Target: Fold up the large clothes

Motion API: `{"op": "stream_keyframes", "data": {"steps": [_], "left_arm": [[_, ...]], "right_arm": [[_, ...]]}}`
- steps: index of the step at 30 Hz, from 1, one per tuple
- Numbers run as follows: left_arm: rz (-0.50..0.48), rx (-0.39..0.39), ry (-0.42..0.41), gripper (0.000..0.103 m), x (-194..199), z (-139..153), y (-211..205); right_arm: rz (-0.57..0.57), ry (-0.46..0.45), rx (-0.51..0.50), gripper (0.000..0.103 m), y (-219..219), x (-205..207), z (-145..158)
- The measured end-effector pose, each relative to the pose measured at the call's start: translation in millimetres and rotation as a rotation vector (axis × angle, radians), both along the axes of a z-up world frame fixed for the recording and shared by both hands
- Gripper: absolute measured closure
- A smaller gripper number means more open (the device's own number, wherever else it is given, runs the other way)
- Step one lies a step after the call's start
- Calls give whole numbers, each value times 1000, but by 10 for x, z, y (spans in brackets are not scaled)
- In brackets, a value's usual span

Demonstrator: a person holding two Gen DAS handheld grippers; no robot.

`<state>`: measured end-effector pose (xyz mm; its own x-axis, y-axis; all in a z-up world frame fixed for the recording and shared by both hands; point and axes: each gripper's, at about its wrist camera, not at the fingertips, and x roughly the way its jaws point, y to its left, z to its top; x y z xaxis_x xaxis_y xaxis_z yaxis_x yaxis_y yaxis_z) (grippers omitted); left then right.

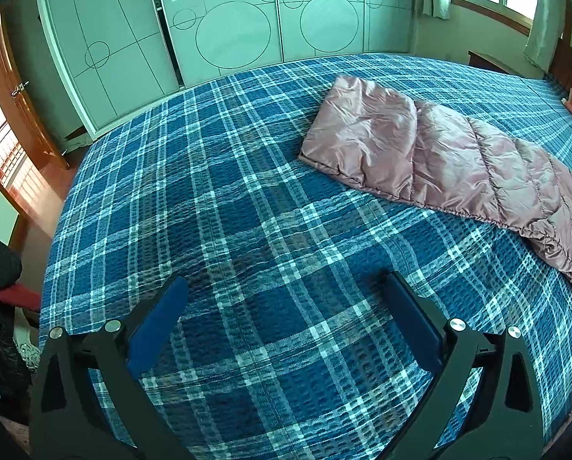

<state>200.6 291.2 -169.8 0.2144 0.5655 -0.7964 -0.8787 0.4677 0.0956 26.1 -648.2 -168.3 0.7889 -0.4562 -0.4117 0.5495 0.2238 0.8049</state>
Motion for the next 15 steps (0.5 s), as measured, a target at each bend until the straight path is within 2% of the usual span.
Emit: {"op": "stream_keyframes", "data": {"steps": [1, 2, 3, 4, 5, 7, 10, 15], "left_arm": [[1, 3, 1, 2, 18, -5, 2], [1, 7, 3, 2, 10, -6, 5], [1, 12, 5, 2, -3, -3, -11], [1, 15, 6, 2, 0, -6, -17], [1, 17, 5, 2, 6, -7, -21], [0, 22, 7, 2, 27, -18, -2], [0, 35, 14, 2, 2, -18, 8], [0, 54, 27, 2, 26, -15, -64]], "right_arm": [[-5, 18, -8, 37, -23, -14, -3], [-3, 56, -18, 53, -44, 19, 6], [0, 105, -32, 60, -59, 67, 31], [18, 121, -39, 76, -79, 120, 40], [44, 128, -40, 84, -101, 182, 36], [80, 163, -76, 86, -46, 316, 133], [162, 187, -196, 87, 209, 580, 403], [377, 202, -386, 87, 951, 1265, 866]]}}
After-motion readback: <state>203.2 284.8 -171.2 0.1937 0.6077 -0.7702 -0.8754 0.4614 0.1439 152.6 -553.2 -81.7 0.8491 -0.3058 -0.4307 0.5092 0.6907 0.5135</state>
